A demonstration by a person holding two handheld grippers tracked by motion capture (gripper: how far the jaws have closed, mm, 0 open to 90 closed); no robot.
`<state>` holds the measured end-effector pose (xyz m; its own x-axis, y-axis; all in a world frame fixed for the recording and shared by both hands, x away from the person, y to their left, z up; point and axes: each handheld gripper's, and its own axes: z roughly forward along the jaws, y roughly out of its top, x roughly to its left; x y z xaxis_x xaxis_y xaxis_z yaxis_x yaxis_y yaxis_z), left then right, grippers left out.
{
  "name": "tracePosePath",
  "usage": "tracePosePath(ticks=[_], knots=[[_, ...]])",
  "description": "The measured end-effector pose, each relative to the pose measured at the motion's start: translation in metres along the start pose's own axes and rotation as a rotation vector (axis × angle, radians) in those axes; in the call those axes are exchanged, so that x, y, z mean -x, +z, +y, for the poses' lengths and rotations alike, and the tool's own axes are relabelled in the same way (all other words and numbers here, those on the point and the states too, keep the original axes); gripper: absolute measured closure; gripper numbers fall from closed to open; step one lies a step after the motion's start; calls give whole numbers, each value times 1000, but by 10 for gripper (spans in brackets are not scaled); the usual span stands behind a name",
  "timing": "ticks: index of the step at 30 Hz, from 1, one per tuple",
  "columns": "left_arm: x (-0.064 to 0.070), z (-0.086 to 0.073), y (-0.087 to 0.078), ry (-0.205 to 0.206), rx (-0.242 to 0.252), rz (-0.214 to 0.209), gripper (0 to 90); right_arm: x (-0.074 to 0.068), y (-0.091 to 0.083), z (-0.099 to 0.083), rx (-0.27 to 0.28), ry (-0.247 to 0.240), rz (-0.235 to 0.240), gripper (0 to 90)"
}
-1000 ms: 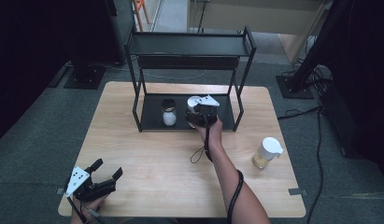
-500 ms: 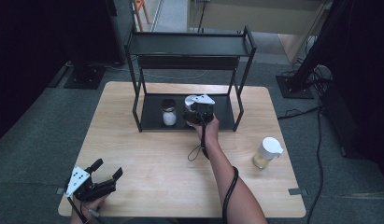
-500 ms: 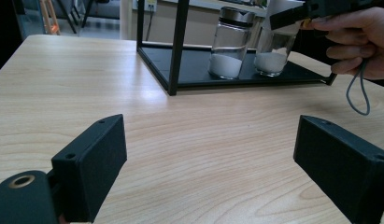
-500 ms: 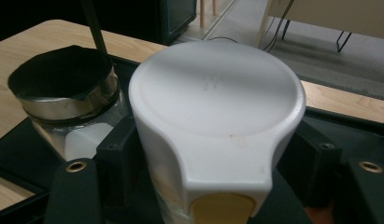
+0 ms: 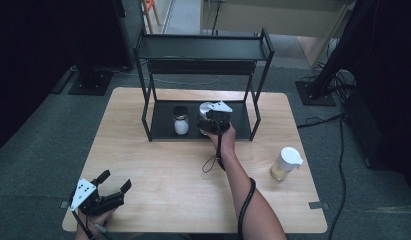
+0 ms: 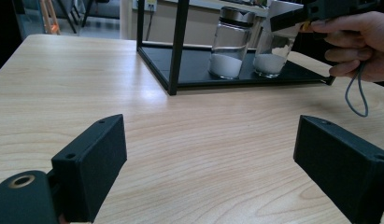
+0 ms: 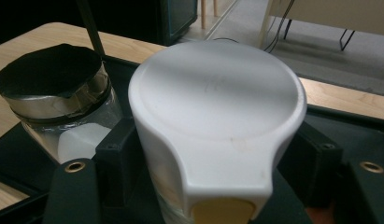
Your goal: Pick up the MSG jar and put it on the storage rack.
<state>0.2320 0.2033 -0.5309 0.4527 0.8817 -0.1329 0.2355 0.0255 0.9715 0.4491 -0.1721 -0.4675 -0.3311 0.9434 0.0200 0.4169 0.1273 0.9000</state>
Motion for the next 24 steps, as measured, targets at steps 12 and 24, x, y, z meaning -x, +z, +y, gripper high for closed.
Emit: tracePosePath(ticks=[12, 24], knots=[[0, 0, 0, 5, -2, -1, 99, -3, -8, 3, -7, -20, 30, 72], [0, 0, 0, 5, -3, -2, 99, -4, -22, -9, 4, -25, 33, 36]])
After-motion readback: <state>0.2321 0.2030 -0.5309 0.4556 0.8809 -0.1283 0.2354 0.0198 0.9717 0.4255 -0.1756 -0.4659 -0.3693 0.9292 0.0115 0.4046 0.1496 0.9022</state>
